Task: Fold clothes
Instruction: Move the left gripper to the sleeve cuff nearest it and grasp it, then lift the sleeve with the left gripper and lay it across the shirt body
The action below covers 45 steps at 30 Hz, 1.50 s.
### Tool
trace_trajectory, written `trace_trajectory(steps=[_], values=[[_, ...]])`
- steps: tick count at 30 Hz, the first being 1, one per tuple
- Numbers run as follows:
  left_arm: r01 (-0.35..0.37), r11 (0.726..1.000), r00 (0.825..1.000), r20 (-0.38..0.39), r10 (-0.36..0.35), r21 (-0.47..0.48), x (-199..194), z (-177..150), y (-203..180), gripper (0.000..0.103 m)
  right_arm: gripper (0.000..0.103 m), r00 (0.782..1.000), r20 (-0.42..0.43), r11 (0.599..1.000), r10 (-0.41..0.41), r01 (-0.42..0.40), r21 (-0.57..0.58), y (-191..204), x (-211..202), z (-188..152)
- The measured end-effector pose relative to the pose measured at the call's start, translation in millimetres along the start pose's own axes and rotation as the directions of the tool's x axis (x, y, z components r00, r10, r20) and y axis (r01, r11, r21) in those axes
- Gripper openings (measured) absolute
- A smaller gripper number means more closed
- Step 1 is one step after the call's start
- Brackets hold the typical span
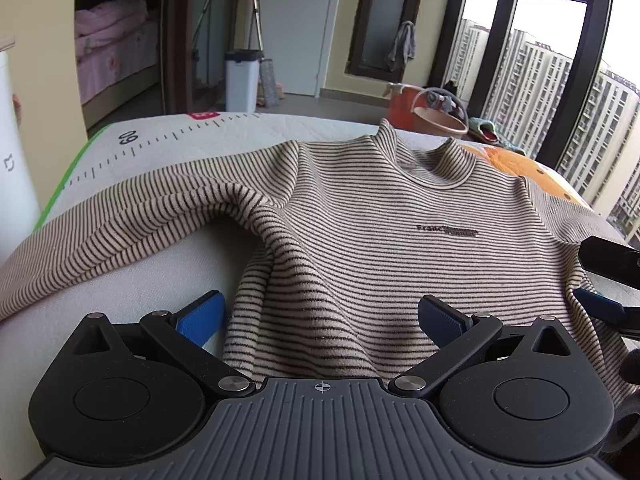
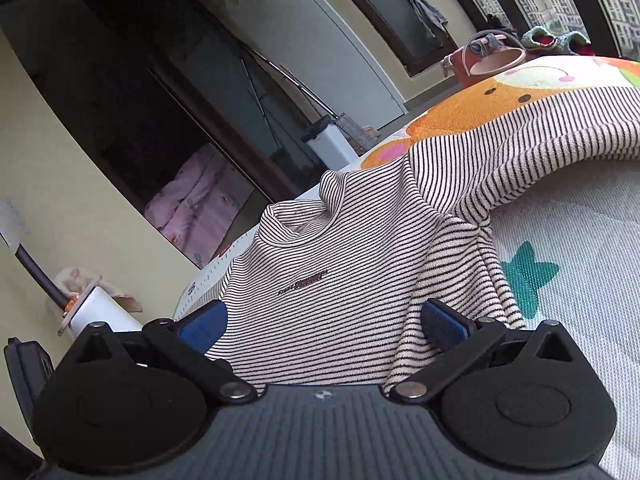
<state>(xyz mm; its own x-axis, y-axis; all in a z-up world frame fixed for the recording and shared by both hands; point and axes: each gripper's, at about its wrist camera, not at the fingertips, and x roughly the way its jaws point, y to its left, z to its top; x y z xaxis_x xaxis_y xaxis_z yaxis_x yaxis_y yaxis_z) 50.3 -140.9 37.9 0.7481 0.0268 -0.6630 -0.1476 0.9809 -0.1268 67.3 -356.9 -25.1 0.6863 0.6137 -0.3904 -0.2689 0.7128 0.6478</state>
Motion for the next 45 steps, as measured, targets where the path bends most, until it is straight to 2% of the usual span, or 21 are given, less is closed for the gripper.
trace_trajectory(steps=[14,16,17,18,19,21,23,25,26,28,29,30,31,32,35,36,37,39,40,41,45], values=[[0.006,1.0,1.0,0.002,-0.006,0.015,-1,-1,1,0.103,0.103,0.998,0.018,0.998,0.058,-0.058,0.035,-8,-12,-6],[0.082,0.995,0.997,0.009,-0.081,-0.059,-10,0,19,0.103,0.103,0.998,0.022,0.997,0.067,-0.067,0.041,-9,-14,-7],[0.141,0.982,0.99,0.02,-0.139,-0.129,-17,-1,35,0.103,0.103,0.997,0.023,0.996,0.071,-0.072,0.044,-10,-15,-8],[0.171,0.963,0.985,0.042,-0.165,-0.211,-25,-5,56,0.103,0.103,0.997,0.025,0.996,0.075,-0.077,0.047,-11,-16,-8],[0.176,0.937,0.984,0.072,-0.161,-0.301,-34,-12,80,0.103,0.103,0.997,0.027,0.996,0.078,-0.08,0.05,-11,-16,-9],[0.189,0.861,0.981,0.129,-0.145,-0.472,-52,-26,128,0.103,0.103,0.996,0.032,0.995,0.08,-0.082,0.054,-11,-16,-10],[0.206,0.753,0.976,0.181,-0.117,-0.625,-71,-40,177,0.103,0.103,0.996,0.034,0.995,0.081,-0.082,0.053,-11,-16,-10],[0.206,0.625,0.975,0.214,-0.063,-0.753,-88,-55,225,0.103,0.103,0.996,0.035,0.995,0.08,-0.081,0.052,-11,-16,-10],[0.188,0.573,0.978,0.208,-0.031,-0.798,-91,-63,245,0.103,0.103,0.996,0.035,0.995,0.08,-0.082,0.052,-10,-15,-10],[0.192,0.471,0.979,0.203,-0.028,-0.861,-90,-76,271,0.103,0.103,0.996,0.035,0.995,0.08,-0.082,0.052,-7,-12,-11],[0.2,0.435,0.978,0.204,-0.039,-0.878,-87,-80,278,0.101,0.103,0.996,0.035,0.995,0.079,-0.081,0.051,-5,-10,-12],[0.207,0.41,0.978,0.203,-0.054,-0.888,-82,-83,283,0.094,0.103,0.996,0.036,0.995,0.08,-0.081,0.052,-5,-10,-12],[0.202,0.395,0.979,0.194,-0.062,-0.896,-76,-83,287,0.079,0.103,0.996,0.036,0.995,0.08,-0.082,0.053,-6,-10,-12],[0.188,0.391,0.982,0.177,-0.064,-0.901,-69,-81,288,0.076,0.103,0.996,0.037,0.995,0.08,-0.082,0.054,-6,-10,-12],[0.147,0.379,0.989,0.141,-0.043,-0.913,-51,-76,291,0.075,0.103,0.996,0.039,0.995,0.081,-0.084,0.056,-6,-10,-13],[0.134,0.393,0.991,0.134,-0.026,-0.91,-47,-72,291,0.068,0.103,0.996,0.04,0.995,0.082,-0.084,0.057,-7,-10,-13],[0.114,0.417,0.992,0.125,-0.001,-0.902,-46,-67,290,0.047,0.103,0.996,0.04,0.995,0.082,-0.084,0.057,-7,-10,-13],[0.074,0.485,0.991,0.117,0.059,-0.871,-50,-62,286,0.029,0.103,0.996,0.042,0.995,0.083,-0.085,0.059,-7,-11,-13],[0.064,0.514,0.989,0.122,0.08,-0.855,-54,-56,283,0.022,0.103,0.996,0.042,0.995,0.083,-0.086,0.06,-7,-11,-13],[0.057,0.545,0.986,0.132,0.099,-0.836,-59,-50,279,0.02,0.103,0.996,0.043,0.994,0.084,-0.086,0.06,-8,-11,-13],[0.023,0.74,0.948,0.249,0.196,-0.672,-98,-12,246,0.009,0.103,0.995,0.045,0.994,0.085,-0.088,0.063,-8,-11,-14]])
